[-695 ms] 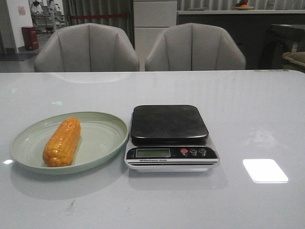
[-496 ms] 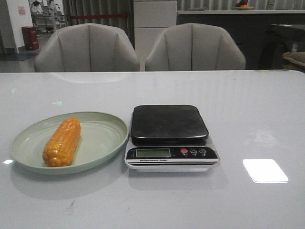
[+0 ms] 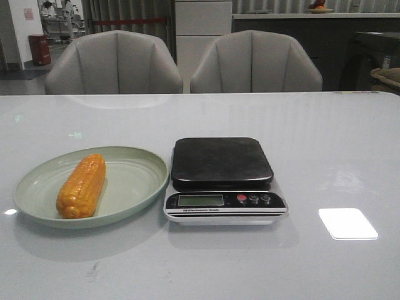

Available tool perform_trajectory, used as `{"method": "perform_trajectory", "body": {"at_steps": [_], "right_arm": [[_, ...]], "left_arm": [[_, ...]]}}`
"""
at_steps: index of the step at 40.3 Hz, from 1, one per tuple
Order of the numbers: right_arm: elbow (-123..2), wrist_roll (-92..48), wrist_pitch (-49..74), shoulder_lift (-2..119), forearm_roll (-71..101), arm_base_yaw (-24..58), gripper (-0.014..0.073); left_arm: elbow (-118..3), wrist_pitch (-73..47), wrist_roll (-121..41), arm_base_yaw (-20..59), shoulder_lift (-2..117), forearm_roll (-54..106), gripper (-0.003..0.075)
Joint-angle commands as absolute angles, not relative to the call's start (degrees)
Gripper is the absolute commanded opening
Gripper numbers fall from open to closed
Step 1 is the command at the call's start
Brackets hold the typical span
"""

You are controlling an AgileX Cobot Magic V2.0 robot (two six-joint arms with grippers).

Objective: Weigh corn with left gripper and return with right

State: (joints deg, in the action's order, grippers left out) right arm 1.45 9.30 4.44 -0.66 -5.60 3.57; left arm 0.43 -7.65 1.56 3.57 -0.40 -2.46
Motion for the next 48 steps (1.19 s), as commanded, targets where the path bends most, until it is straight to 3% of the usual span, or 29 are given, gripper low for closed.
{"method": "perform_trajectory", "body": {"at_steps": [1, 22, 38, 48], "right_arm": [[1.7, 9.1, 0.0, -1.7, -6.5, 3.2, 0.0218], [1.7, 9.1, 0.0, -1.7, -6.5, 3.2, 0.0218], [1.7, 9.1, 0.0, -1.7, -6.5, 3.2, 0.0218], [1.7, 9.1, 0.0, -1.7, -6.5, 3.2, 0.0218]], "left_arm": [[0.5, -2.9, 1.7, 4.0, -1.5, -2.3, 0.0132], [-3.3, 11.5, 1.9, 4.0, -1.3, 1.9, 0.0132], [-23.5, -12.2, 1.9, 4.0, 12.2, 3.4, 0.0132], [-22.9, -14.8, 1.9, 4.0, 16.0, 4.3, 0.0132]]}}
